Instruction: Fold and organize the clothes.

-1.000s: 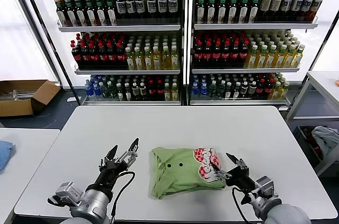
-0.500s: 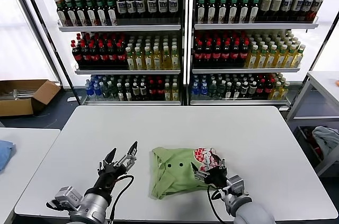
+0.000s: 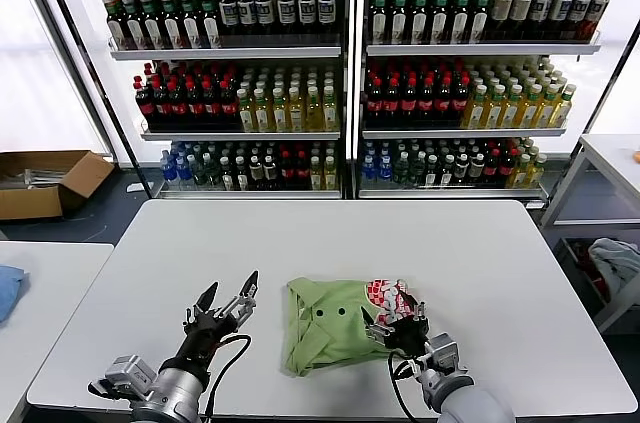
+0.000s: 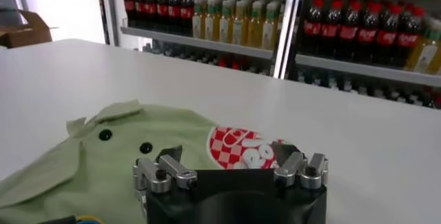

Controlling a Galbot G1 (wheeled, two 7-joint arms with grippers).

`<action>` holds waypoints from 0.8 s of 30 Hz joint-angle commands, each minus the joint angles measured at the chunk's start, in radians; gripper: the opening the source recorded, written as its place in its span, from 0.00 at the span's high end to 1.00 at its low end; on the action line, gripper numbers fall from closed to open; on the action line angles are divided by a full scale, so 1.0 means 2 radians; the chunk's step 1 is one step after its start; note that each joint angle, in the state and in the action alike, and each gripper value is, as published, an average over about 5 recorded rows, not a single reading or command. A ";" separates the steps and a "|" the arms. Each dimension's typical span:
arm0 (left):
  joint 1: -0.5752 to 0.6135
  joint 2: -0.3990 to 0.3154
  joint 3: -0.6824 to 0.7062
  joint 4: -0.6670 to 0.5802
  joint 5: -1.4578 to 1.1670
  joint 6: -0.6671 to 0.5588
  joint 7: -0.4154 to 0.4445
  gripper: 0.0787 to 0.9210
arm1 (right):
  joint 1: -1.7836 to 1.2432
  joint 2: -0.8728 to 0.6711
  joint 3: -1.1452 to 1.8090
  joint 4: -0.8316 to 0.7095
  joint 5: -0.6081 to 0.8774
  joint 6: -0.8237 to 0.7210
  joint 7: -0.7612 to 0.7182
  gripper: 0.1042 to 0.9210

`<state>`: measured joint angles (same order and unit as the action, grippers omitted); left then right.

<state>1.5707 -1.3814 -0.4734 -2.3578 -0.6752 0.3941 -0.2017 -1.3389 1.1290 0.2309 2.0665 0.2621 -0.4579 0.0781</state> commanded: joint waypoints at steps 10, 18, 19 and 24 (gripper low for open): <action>0.007 0.005 -0.012 0.015 0.041 -0.014 0.068 0.12 | -0.003 0.016 -0.009 -0.026 0.014 -0.019 0.021 0.12; 0.013 0.008 -0.014 0.016 0.042 -0.018 0.076 0.12 | 0.000 0.031 -0.028 0.032 0.007 0.028 0.021 0.12; 0.012 0.008 -0.014 0.016 0.042 -0.018 0.077 0.12 | 0.007 0.038 -0.039 0.019 0.000 0.033 0.023 0.12; 0.002 0.007 -0.016 0.015 0.054 -0.018 0.086 0.12 | 0.037 0.071 -0.062 -0.083 -0.023 0.008 0.036 0.12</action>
<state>1.5877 -1.3689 -0.4988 -2.3288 -0.5949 0.3604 -0.0626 -1.3316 1.1931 0.1878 2.0583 0.2622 -0.4337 0.1176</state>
